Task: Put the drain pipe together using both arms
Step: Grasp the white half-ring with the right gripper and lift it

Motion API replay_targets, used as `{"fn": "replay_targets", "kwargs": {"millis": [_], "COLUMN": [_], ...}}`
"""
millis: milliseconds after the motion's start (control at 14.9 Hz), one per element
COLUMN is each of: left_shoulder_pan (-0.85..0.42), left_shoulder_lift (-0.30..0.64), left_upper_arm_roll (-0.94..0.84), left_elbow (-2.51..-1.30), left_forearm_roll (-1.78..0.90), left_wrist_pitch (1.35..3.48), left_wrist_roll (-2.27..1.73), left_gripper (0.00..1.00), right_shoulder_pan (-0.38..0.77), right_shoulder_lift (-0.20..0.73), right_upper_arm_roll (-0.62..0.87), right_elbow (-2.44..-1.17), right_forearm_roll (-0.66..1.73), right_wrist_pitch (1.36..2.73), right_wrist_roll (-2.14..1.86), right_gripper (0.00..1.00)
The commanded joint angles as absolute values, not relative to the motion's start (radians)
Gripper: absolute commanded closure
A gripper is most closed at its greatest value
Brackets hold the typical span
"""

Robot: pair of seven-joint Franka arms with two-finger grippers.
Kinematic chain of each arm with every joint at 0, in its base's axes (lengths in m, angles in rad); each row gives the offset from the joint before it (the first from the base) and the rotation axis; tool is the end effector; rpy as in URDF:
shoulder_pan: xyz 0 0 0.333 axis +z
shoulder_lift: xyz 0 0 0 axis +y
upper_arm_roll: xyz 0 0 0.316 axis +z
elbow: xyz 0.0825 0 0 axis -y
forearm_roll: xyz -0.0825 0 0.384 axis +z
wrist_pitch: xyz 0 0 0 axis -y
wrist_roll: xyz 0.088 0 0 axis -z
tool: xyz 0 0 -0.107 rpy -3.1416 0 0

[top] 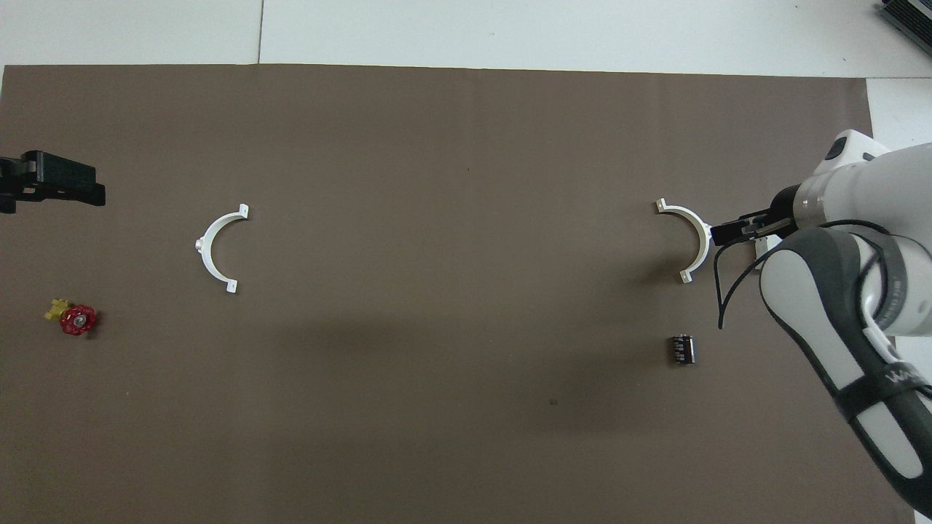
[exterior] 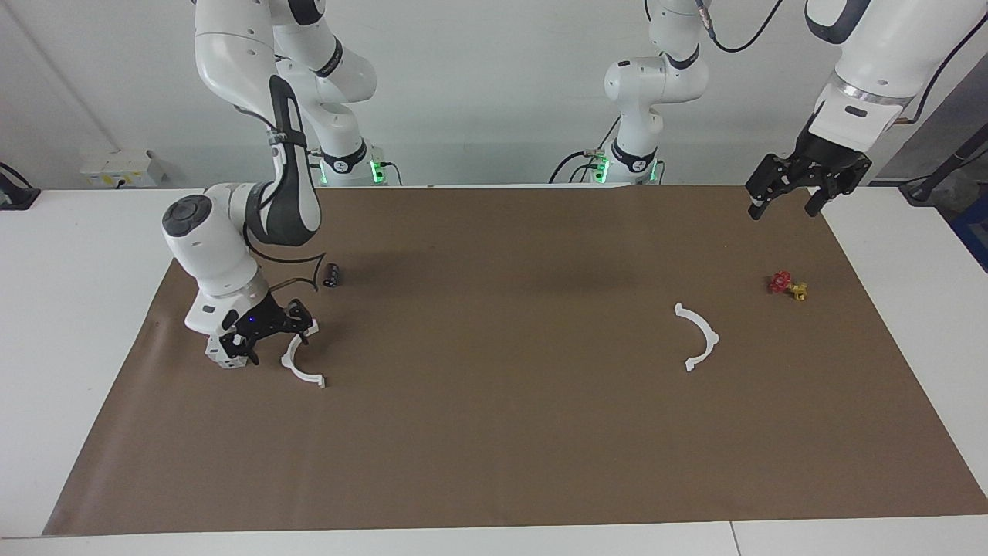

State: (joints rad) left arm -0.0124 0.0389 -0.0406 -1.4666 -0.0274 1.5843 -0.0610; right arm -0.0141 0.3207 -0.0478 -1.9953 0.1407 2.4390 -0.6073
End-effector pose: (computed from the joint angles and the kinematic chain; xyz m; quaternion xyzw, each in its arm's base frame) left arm 0.5677 -0.0325 0.6533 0.9991 0.0037 0.0385 0.0167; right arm 0.6155 -0.0367 0.3119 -0.9724 -0.2210 -0.0719 0.0186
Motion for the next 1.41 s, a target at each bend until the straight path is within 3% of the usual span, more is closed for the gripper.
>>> {"fn": "replay_targets", "kwargs": {"millis": [0,201,268,335,403,872,1342], "left_shoulder_pan": [-0.012,-0.012,-0.012,-0.012,-0.014,-0.014,-0.014], "left_shoulder_lift": [0.021,0.017,0.017,0.018,0.017,0.014,0.014], "left_upper_arm_roll": [-0.04,-0.04,-0.04,-0.041,-0.04,-0.04,-0.04], "left_elbow": [-1.499,-1.511,-1.511,-1.511,-1.511,-1.52,-1.523], "left_forearm_roll": [-0.017,-0.017,-0.017,-0.017,-0.017,-0.017,-0.017], "left_wrist_pitch": [1.611,1.626,1.626,1.628,1.628,1.634,1.634], "left_wrist_roll": [-0.049,-0.051,-0.051,-0.051,-0.051,-0.051,-0.051], "left_gripper": [0.0,0.0,0.0,0.0,0.0,0.0,0.0], "right_shoulder_pan": [-0.026,-0.025,-0.023,-0.02,-0.018,-0.002,0.273], "right_shoulder_lift": [0.354,0.37,0.371,0.371,0.371,0.357,0.36], "right_upper_arm_roll": [-0.04,-0.04,-0.041,-0.041,-0.041,-0.029,-0.029], "right_elbow": [-2.008,-2.008,-2.008,-2.008,-2.006,-1.853,-1.827], "right_forearm_roll": [0.179,0.19,0.19,0.19,0.19,0.173,0.091], "right_wrist_pitch": [2.503,2.513,2.513,2.508,2.499,2.287,2.276], "right_wrist_roll": [-0.683,-0.684,-0.689,-0.689,-0.684,-0.473,0.055], "right_gripper": [0.07,0.33,0.52,0.89,1.0,1.0,1.0]}}
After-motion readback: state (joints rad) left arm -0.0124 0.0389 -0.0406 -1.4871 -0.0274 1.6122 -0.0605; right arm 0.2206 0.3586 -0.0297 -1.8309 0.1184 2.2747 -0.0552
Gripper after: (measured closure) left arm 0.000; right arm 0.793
